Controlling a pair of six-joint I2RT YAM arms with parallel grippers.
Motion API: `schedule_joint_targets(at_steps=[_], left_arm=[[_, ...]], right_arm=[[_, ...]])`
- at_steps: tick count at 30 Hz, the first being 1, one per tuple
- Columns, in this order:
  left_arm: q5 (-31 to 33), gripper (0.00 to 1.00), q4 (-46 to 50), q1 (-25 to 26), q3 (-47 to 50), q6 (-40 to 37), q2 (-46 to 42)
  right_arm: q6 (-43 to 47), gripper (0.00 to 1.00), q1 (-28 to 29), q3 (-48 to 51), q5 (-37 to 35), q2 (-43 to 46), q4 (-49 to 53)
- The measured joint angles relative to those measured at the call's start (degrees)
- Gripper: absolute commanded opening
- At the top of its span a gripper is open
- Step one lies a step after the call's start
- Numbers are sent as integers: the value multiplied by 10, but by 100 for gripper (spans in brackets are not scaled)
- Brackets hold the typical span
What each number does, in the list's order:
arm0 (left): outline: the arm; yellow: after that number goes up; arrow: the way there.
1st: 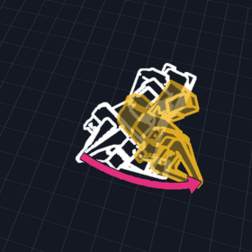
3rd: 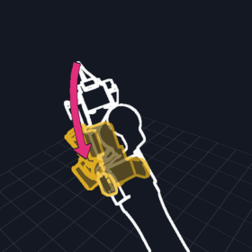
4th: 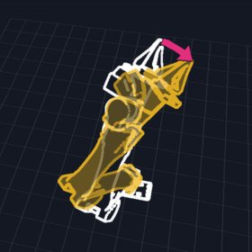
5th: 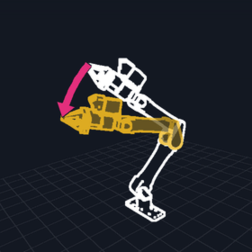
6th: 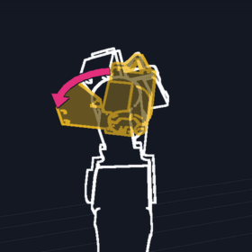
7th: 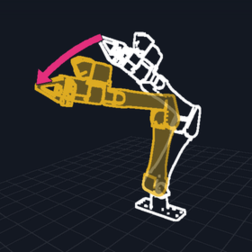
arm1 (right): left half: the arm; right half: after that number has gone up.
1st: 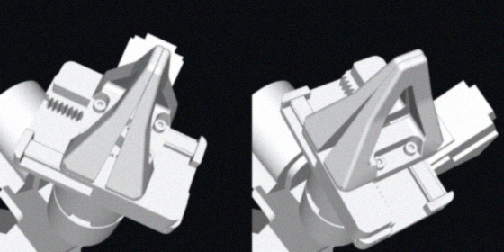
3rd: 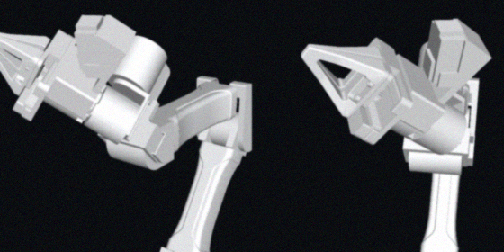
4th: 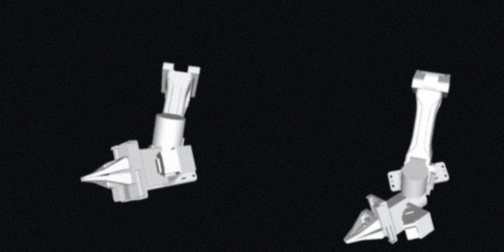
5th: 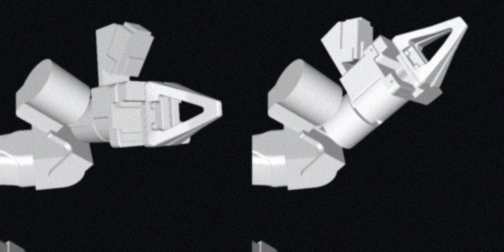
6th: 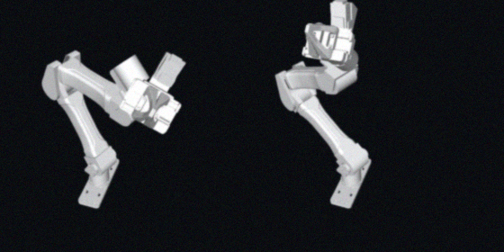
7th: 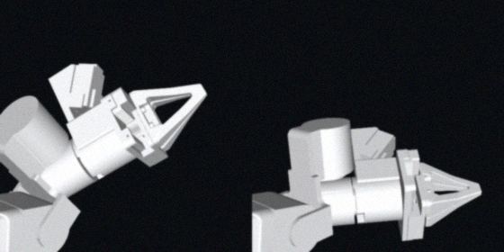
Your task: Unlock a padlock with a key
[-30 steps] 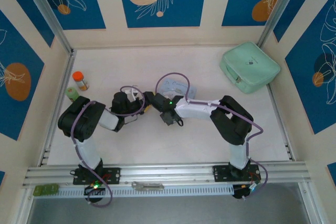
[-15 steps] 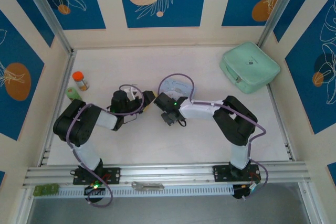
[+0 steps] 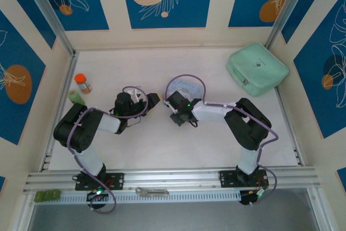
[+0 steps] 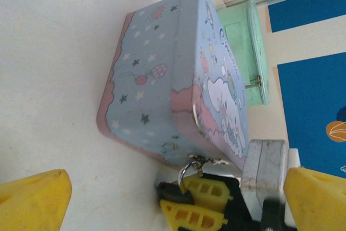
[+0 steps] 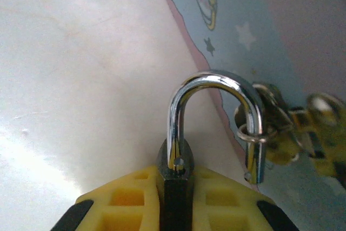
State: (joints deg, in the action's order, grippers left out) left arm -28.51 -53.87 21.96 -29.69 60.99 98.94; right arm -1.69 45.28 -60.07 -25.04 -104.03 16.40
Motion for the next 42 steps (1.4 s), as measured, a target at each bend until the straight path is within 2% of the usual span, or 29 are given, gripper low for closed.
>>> schedule_joint_targets(at_steps=[26, 39, 42], left_arm=[[-10, 100, -49, 0, 11, 17, 7], [9, 98, 2, 0, 23, 9, -33], [13, 100, 13, 0, 23, 1, -41]], right_arm=[[173, 0, -58, -4, 114, 5, -71], [182, 0, -61, -46, 183, 4, -83], [177, 0, -61, -50, 198, 4, -82]])
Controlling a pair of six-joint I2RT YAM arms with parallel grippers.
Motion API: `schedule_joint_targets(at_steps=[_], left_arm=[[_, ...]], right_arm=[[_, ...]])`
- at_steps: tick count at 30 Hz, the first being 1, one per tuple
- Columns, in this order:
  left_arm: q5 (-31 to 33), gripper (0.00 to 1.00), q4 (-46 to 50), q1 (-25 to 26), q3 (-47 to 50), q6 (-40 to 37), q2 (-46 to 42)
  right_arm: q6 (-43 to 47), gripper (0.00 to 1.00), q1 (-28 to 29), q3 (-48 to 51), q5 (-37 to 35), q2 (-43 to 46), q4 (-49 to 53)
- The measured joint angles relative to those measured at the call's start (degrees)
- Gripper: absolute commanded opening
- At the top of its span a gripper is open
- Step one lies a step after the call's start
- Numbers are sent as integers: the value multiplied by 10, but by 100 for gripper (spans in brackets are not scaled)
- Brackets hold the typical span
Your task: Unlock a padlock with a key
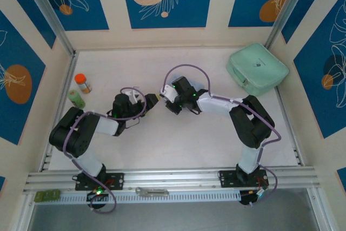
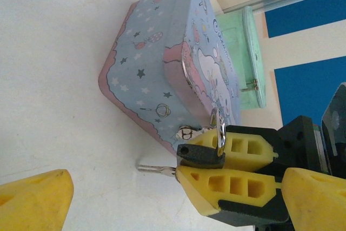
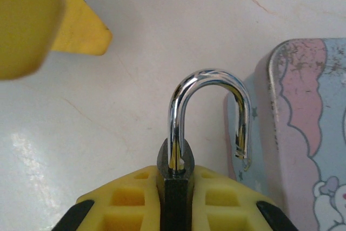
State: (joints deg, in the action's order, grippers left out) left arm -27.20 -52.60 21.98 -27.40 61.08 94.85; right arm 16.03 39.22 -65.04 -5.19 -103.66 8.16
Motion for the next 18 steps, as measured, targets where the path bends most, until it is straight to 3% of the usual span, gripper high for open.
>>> schedule_joint_targets(at_steps=[6, 11, 18], left_arm=[[30, 100, 63, 0, 0, -30, -39], [97, 100, 179, -2, -6, -89, -136], [217, 100, 310, -3, -21, -171, -265]], right_arm=[[-31, 0, 0, 0, 28, 5, 5], [-92, 0, 0, 0, 32, 51, 29], [-242, 0, -1, 10, -33, 125, 94]])
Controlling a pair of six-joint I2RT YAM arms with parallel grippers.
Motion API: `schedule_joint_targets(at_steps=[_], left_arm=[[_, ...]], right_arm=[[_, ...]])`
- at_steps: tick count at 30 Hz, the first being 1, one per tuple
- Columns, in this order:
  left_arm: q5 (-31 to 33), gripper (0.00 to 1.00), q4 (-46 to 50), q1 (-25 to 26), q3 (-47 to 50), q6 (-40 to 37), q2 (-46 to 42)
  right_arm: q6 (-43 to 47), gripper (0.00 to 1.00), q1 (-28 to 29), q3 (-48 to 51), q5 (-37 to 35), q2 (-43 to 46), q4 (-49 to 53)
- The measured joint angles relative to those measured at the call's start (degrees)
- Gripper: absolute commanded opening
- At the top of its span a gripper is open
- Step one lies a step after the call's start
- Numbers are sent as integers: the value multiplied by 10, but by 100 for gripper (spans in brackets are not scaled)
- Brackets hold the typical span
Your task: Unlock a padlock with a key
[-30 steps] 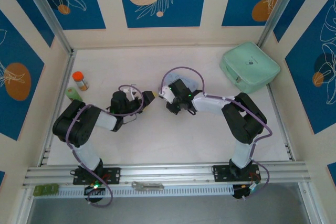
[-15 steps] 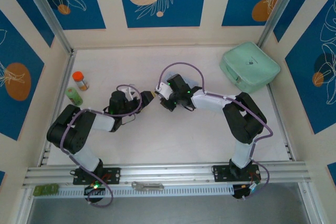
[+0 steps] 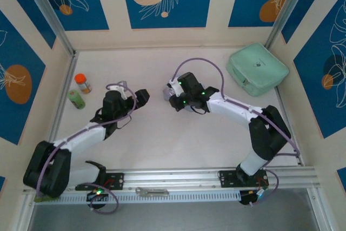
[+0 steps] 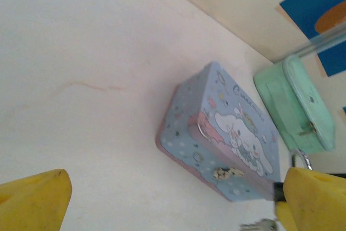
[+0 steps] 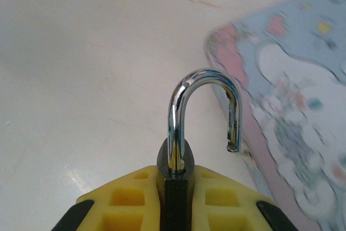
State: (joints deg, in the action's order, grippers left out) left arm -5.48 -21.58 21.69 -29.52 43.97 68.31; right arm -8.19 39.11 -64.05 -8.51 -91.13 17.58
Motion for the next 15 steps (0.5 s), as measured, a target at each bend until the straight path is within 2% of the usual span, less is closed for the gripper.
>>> schedule_joint_targets(at_steps=[6, 15], left_arm=[[42, 100, 29, -1, 0, -19, -29], [43, 100, 41, -1, 0, -19, -29]], right_arm=[[-85, 0, -37, 46, -34, 84, 69], [-127, 0, -213, 76, -59, 144, 125]])
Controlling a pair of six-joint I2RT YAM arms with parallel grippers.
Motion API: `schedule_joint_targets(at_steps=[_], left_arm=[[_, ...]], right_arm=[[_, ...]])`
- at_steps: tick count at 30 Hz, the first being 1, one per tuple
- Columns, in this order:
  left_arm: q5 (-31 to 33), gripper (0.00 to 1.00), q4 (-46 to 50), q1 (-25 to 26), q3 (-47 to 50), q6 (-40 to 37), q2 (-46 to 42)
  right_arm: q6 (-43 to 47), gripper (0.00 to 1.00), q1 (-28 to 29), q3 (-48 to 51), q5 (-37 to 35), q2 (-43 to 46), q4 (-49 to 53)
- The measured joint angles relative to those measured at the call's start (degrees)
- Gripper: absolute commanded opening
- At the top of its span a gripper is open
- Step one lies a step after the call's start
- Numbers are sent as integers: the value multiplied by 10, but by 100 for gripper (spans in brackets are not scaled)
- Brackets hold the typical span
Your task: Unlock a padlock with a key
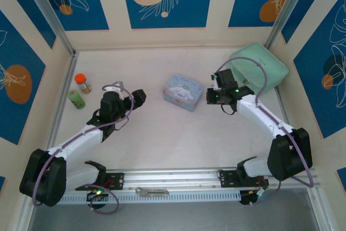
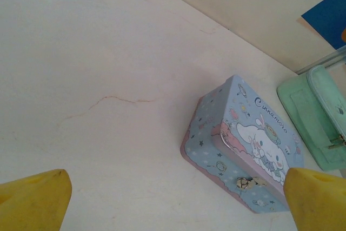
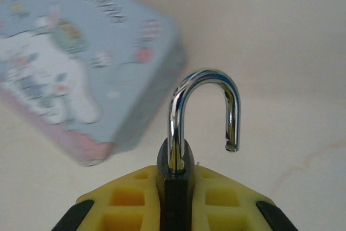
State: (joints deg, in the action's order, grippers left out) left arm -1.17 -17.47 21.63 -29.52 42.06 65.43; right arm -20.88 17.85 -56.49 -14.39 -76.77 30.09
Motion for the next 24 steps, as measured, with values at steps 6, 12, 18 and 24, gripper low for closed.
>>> schedule_joint_targets(at_steps=[6, 12, 18, 24], left_arm=[[0, 100, 0, 0, 0, 0, 14], [-4, 100, 0, 0, -2, 5, 33], [-14, 100, -2, 0, -9, 11, 49], [-18, 100, -5, 0, -11, 11, 52]], right_arm=[[-33, 0, -79, 39, 20, -15, 0], [-46, 0, -77, 41, 47, -88, -11], [-53, 0, -65, 41, 52, -139, -26], [-58, 3, -52, 40, 52, -177, -36]])
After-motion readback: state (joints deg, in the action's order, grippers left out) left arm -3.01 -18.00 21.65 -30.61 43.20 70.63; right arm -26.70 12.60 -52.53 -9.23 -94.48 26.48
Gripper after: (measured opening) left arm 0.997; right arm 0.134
